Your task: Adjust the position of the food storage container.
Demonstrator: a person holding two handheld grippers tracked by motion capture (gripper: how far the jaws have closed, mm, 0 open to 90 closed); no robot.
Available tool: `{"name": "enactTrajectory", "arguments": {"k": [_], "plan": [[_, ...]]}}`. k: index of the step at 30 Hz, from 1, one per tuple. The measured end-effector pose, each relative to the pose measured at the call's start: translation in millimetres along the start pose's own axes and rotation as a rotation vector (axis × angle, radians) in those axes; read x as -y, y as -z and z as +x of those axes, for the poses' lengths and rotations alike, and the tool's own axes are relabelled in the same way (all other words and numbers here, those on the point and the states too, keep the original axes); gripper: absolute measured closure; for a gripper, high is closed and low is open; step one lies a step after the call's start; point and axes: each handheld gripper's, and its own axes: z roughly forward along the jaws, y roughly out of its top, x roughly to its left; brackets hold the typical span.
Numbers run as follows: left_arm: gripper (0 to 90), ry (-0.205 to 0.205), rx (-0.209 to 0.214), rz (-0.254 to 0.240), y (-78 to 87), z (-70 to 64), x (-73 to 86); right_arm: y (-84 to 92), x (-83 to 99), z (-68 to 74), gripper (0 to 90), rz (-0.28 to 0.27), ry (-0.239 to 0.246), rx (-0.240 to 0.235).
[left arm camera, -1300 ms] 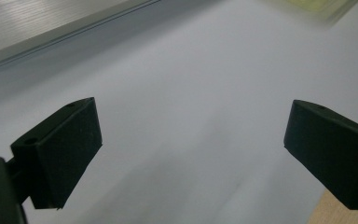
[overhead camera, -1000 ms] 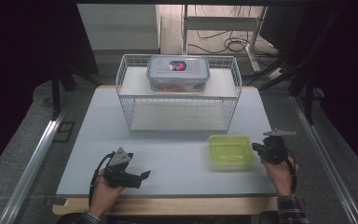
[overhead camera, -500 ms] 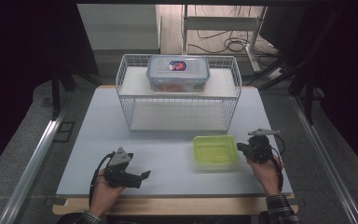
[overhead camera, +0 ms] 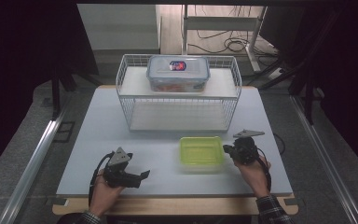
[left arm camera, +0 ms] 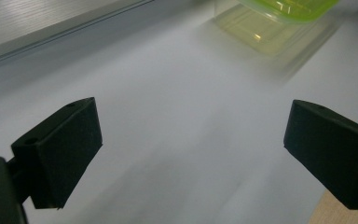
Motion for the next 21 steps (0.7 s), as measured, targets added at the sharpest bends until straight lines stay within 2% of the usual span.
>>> {"name": "enactTrajectory", "arguments": {"k": [8,16,19,21], "plan": [[4.4,0.026,0.001,0.0,3.7,2.0,0.6,-11.3,-5.2,22.6,89.0,-0.009,0.049,-0.033],[4.8,0.062,-0.005,0.005,11.0,3.7,5.1,-20.1,-9.4,39.8,89.0,-0.021,0.076,-0.042],[5.7,0.087,0.007,0.023,13.4,3.1,6.4,-24.4,-12.1,47.0,89.1,-0.021,0.103,-0.031],[5.7,0.084,0.008,0.029,14.4,2.0,6.9,-24.3,-12.8,48.8,89.0,-0.023,0.121,-0.023]]}}
